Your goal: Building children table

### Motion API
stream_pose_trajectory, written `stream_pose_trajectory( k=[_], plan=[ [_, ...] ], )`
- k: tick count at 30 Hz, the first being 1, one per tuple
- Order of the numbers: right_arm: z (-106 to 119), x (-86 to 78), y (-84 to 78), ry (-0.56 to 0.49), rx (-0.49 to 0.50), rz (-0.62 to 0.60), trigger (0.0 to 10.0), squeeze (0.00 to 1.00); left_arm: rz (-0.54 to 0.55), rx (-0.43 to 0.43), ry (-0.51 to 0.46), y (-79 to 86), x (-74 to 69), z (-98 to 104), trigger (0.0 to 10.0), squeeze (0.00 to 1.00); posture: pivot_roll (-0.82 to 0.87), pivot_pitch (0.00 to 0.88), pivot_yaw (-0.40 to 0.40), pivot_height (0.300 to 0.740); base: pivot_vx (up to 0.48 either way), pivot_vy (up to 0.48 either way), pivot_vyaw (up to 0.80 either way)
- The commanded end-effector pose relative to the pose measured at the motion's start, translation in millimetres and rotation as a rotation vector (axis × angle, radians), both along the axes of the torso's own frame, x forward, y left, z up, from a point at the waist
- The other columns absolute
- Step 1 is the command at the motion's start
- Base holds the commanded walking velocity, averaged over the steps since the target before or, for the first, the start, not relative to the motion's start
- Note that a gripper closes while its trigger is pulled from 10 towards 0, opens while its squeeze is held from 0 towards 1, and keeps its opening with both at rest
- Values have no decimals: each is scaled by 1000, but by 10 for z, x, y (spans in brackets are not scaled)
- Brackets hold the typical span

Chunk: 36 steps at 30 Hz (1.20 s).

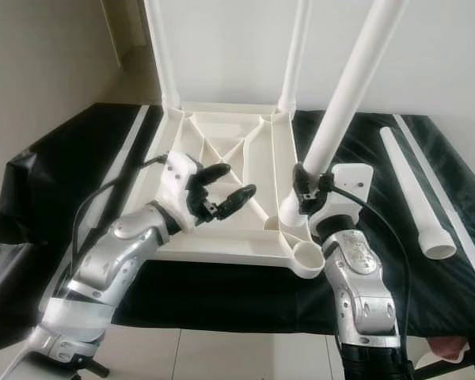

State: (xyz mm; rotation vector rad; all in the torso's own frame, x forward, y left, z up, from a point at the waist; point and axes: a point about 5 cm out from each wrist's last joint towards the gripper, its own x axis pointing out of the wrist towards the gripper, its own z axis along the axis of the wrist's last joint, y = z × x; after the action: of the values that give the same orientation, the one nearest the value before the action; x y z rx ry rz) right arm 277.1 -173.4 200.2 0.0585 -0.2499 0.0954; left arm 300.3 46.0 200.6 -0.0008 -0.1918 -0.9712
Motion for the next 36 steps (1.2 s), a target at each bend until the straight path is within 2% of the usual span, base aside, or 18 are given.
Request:
stream_pose_trajectory(
  k=[1, 5, 6, 8, 16, 18, 19, 23, 31, 36],
  plan=[
    [30, -84, 23, -22, -16, -23, 10000, 0, -344, 85, -49, -90, -222, -42, 10000, 0, -34, 7, -14, 740, 0, 0, 0],
    [23, -149, 42, -21, -25, -34, 10000, 0, -346, 127, -68, -87, -266, -82, 10000, 0, -34, 9, -16, 740, 0, 0, 0],
    [8, -217, 48, -17, -31, -47, 10000, 0, -329, 184, -94, -85, -298, -157, 10000, 0, -37, 12, -14, 740, 0, 0, 0],
    [-2, -263, 41, -14, -34, -62, 10000, 0, -328, 208, -101, -88, -321, -202, 10000, 0, -42, 13, -13, 740, 0, 0, 0],
    [-9, -356, 35, -12, -36, -82, 10000, 0, -330, 218, -107, -78, -345, -224, 10000, 0, -49, 11, -9, 740, 0, 0, 0],
    [-19, -397, 38, -7, -46, -87, 10000, 0, -334, 234, -111, -71, -341, -237, 10000, 0, -51, 9, -8, 740, 0, 0, 0],
    [-60, -485, 46, 10, -60, -91, 10000, 0, -340, 251, -114, -60, -337, -255, 10000, 0, -54, 7, -5, 740, 0, 0, 0],
    [-114, -564, 42, 33, -64, -92, 10000, 0, -337, 264, -125, -53, -333, -267, 10000, 0, -51, 4, -2, 740, 0, 0, 0],
    [-153, -601, 46, 48, -77, -80, 10000, 0, -327, 267, -136, -44, -316, -248, 10000, 0, -51, 1, 0, 740, 0, 0, 0],
    [-203, -626, 51, 59, -122, -63, 10000, 0, -325, 267, -135, -26, -311, -243, 10000, 0, -46, 0, 1, 740, 0, 0, 0]
  ],
)
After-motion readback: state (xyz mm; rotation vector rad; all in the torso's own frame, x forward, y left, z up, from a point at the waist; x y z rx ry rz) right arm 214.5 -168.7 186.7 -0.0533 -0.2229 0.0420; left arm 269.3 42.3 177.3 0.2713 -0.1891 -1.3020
